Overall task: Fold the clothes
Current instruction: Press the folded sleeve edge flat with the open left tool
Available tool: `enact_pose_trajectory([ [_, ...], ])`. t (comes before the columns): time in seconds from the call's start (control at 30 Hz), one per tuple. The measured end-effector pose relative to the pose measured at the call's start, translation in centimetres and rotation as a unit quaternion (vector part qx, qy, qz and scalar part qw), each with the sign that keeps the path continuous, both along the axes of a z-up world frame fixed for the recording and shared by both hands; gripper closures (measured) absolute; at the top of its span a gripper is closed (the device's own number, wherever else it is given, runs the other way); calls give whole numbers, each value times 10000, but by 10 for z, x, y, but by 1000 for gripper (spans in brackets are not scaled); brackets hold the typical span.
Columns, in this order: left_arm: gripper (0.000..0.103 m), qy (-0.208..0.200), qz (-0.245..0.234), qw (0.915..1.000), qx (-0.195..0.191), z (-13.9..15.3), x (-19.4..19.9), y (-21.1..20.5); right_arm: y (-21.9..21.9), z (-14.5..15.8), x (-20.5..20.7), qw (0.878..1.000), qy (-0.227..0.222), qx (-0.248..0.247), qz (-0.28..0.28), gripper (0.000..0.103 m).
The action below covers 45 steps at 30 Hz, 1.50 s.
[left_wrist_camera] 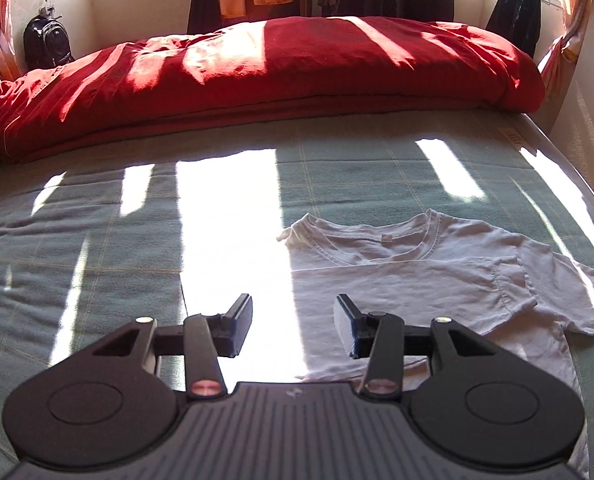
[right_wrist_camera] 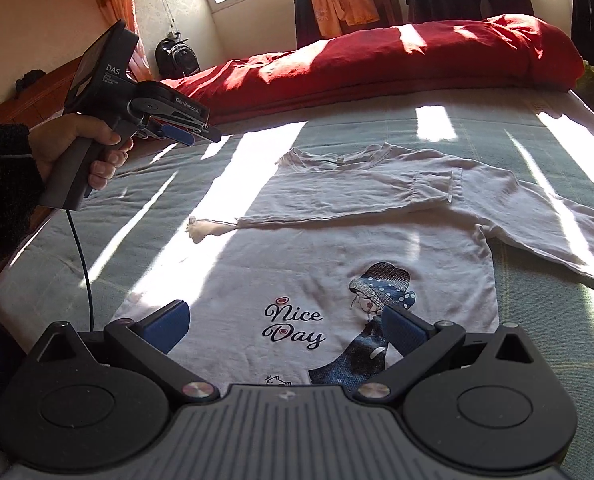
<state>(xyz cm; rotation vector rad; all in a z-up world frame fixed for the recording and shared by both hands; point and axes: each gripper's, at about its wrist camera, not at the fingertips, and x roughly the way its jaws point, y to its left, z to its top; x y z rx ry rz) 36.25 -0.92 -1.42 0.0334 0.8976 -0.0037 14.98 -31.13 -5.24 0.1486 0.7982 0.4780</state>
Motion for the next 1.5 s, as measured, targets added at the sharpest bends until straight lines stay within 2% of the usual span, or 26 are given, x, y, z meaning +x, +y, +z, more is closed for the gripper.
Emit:
enact_pose_trajectory([
  [0.2, 54, 158, 255, 9994, 148, -30, -14, 46, 26, -1, 8, 9998, 66, -147, 139, 0],
  [0.4, 53, 396, 96, 9990, 198, -88, -34, 57, 47, -11, 17, 9987, 224, -386, 226, 0],
  [0.6, 52, -4, 99, 9975, 702, -127, -42, 51, 58, -20, 26, 9973, 352, -596, 256, 0],
  [0.7, 52, -280, 77, 9974, 653, -131, -38, 52, 61, -23, 30, 9967, 399, -657, 265, 0],
  [0.8, 50, -355, -21, 9980, 529, -134, -30, 52, 64, -28, 34, 9962, 463, -692, 272, 0],
  [0.9, 47, -462, 197, 9970, 590, -136, -26, 58, 66, -34, 38, 9959, 524, -684, 272, 0],
  [1.13, 45, -283, 361, 9980, 424, -134, -41, 75, 60, -40, 44, 9959, 578, -651, 243, 0],
  [1.27, 47, -348, 287, 9984, 328, -113, -48, 80, 52, -41, 46, 9966, 567, -578, 151, 0],
  [1.33, 47, -556, 95, 9984, 98, -96, -48, 79, 49, -42, 47, 9969, 555, -548, 126, 0],
  [1.43, 47, -776, -276, 9948, -591, -77, -33, 71, 45, -47, 52, 9968, 581, -542, 104, 0],
  [1.5, 47, -792, -427, 9911, -983, -77, -17, 61, 44, -49, 55, 9967, 596, -553, 76, 0],
])
